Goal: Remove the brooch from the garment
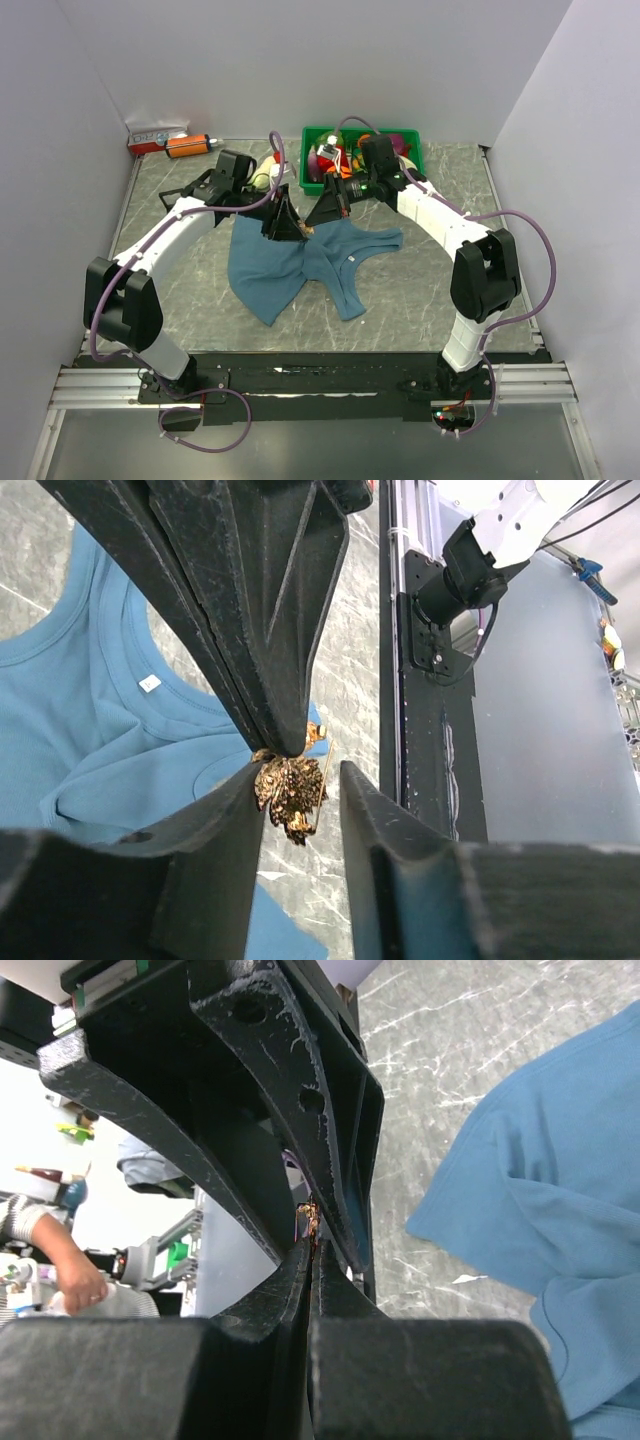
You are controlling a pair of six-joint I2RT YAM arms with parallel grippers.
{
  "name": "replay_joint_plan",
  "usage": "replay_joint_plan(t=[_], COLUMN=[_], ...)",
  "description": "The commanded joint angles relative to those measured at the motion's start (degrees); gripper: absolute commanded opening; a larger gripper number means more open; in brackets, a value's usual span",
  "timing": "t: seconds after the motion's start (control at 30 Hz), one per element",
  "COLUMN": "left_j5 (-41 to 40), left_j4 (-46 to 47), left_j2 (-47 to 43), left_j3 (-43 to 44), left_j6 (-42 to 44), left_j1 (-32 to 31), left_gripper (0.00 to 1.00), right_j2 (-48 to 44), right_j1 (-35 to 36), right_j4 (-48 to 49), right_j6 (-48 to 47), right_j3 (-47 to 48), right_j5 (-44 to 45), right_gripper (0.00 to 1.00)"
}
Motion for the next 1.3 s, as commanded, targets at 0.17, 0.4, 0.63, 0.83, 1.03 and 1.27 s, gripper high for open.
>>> replay_joint_plan(t=[0.17, 0.4, 0.63, 0.83, 1.03, 1.27], left_j5=[0.78, -0.88, -2.47, -1.94, -2.56, -3.0], left_j4=[-0.9, -0.81, -0.54, 0.94, 2.09, 2.97], left_j2=[-1.86, -1.95, -2.21, -2.12, -1.77, -0.89], left_j3=[2.37, 2.81, 3.25, 2.64, 1.84, 1.49], left_j6=[2.09, 2.44, 2.18, 0.43, -1.16, -1.86], left_j1=[0.88, 0.88, 0.88, 0.88, 0.88, 0.88], left_gripper=[0.45, 0.34, 0.3, 0.28, 0.24, 0.21], right_j2=[-1.25, -1.69, -2.21, -2.48, -2.65, -2.57], right_j1=[-0.05, 0.56, 1.09, 1.44, 2.23, 2.5], right_j4=[-3.45, -4.33, -4.42, -5.47, -7.06, -7.5], right_j6=[-5.46, -6.52, -6.87, -8.1, -10.38, -11.0], right_j3=[0.64, 1.0, 0.12, 0.38, 1.26, 2.14], right_j5=[0.92, 1.36, 1.44, 1.71, 1.97, 2.23], right_gripper=[0.0, 0.0, 0.0, 0.0, 0.0, 0.0])
